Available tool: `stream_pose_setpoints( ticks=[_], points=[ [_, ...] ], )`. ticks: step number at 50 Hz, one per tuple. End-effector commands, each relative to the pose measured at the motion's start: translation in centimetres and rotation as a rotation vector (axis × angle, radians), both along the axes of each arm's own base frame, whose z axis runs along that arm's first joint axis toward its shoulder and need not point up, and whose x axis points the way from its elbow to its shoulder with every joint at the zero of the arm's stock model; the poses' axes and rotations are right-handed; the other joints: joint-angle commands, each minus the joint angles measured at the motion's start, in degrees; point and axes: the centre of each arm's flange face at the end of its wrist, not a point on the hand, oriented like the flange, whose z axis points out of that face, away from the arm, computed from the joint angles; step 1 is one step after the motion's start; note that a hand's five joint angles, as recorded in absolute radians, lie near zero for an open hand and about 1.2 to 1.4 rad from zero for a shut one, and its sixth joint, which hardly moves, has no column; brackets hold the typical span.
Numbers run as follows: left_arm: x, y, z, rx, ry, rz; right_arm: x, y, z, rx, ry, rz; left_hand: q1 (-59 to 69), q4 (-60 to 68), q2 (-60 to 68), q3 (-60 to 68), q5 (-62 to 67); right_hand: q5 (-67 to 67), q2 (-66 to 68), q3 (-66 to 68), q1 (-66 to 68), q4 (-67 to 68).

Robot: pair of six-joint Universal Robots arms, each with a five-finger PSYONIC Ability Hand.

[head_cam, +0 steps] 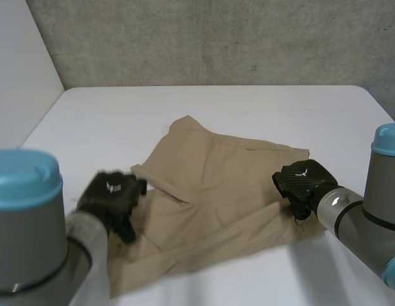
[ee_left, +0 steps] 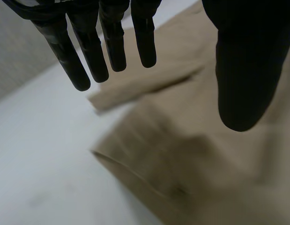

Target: Fold the shorts.

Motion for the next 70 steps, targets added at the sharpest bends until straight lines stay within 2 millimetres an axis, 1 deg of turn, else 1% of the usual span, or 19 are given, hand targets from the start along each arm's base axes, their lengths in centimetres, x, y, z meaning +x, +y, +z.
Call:
stream_pose_setpoints(
  ticks=[1,6,15,20,21,23,24,27,29,34,39,43,45,51,52,56,63,67,70],
  points=[
    [0.9,3.7,-1.0,0.174,0.086,0.054,0.1,0.2,-0.2,0.006,0.001,0.006,2.7,3.8,3.2,2.9,3.7,13.4,12.5,11.4,24.7,11.7],
    [1.1,4.4,-2.3,0.218,0.079,0.064,0.0,0.2,-0.2,0.008,0.001,0.001,4.2,5.3,4.7,4.4,5.2,13.4,12.5,11.4,24.7,11.7],
    [1.0,3.3,-3.6,0.186,0.062,0.108,-0.1,0.1,-0.2,0.003,-0.001,-0.007,13.6,14.7,14.1,13.9,14.6,13.4,12.5,11.4,24.7,11.7],
    [1.2,3.5,-3.6,0.172,0.043,0.126,-0.1,0.0,-0.1,0.002,-0.001,-0.009,30.5,31.5,30.9,30.7,31.4,13.4,12.5,11.4,24.7,11.7],
    [1.1,3.8,-3.4,0.161,0.039,0.116,-0.1,0.0,-0.1,0.000,-0.001,-0.009,37.0,38.0,37.4,37.2,37.9,13.4,12.5,11.4,24.7,11.7],
    [1.0,3.9,-3.1,0.149,0.039,0.103,-0.1,0.1,-0.1,0.002,-0.001,-0.007,40.4,41.5,40.9,40.6,41.3,13.4,12.5,11.4,24.7,11.7],
    [0.9,4.1,-2.6,0.131,0.039,0.088,-0.1,0.1,-0.1,0.003,0.001,-0.006,46.9,48.0,47.4,47.1,47.8,13.4,12.5,11.4,24.7,11.7],
    [0.9,4.2,-1.6,0.096,0.051,0.073,-0.1,0.2,-0.1,0.000,0.008,-0.002,54.0,55.1,54.5,54.2,55.0,13.4,12.5,11.4,24.7,11.7],
    [1.0,4.4,-0.7,0.064,0.061,0.059,-0.1,0.4,-0.1,0.003,0.019,0.004,54.5,55.6,55.0,54.7,55.5,13.4,12.5,11.4,24.7,11.7],
    [1.2,4.5,0.2,0.020,0.025,0.030,-0.5,1.8,0.6,0.034,0.075,0.035,54.5,55.6,55.0,54.7,55.5,13.4,12.5,11.4,24.7,11.7],
    [1.9,5.1,1.4,-0.008,-0.094,-0.024,-1.8,4.3,1.9,0.064,0.222,0.119,54.5,55.6,55.0,54.7,55.5,13.4,12.5,11.4,24.7,11.7],
    [2.7,6.1,3.7,-0.037,-0.160,-0.066,-2.5,6.0,3.6,0.035,0.292,0.161,54.5,55.6,55.0,54.7,55.5,13.4,12.5,11.4,24.7,11.7],
    [3.1,6.7,5.7,-0.071,-0.161,-0.082,-2.8,6.5,4.5,0.017,0.300,0.168,54.5,55.6,55.0,54.7,55.5,13.4,12.5,11.4,24.7,11.7],
    [4.1,7.8,11.1,-0.178,-0.084,-0.078,-3.9,8.1,9.2,-0.116,0.260,0.137,54.5,55.6,55.0,54.7,55.5,13.4,12.5,11.4,24.7,11.7],
    [4.3,8.1,12.4,-0.210,-0.060,-0.075,-4.0,8.2,9.7,-0.136,0.253,0.130,54.5,55.6,55.0,54.7,55.5,13.4,12.5,11.4,24.7,11.7],
    [4.8,8.8,14.5,-0.259,-0.016,-0.075,-4.2,9.0,11.9,-0.222,0.218,0.126,54.5,55.6,55.0,54.7,55.5,13.4,12.5,11.4,24.7,11.7],
    [5.0,10.0,15.9,-0.289,0.025,-0.112,-4.6,10.2,14.2,-0.277,0.166,0.133,54.5,55.6,55.0,54.7,55.5,13.4,12.5,11.4,24.7,11.7],
    [4.9,10.2,16.7,-0.309,0.049,-0.125,-5.0,10.0,14.3,-0.268,0.165,0.111,54.5,55.6,55.0,54.7,55.5,13.4,12.5,11.4,24.7,11.7],
    [4.5,9.9,16.7,-0.306,0.045,-0.134,-5.3,9.5,14.0,-0.256,0.172,0.095,54.5,55.6,55.0,54.7,55.5,13.4,12.5,11.4,24.7,11.7]
  ],
)
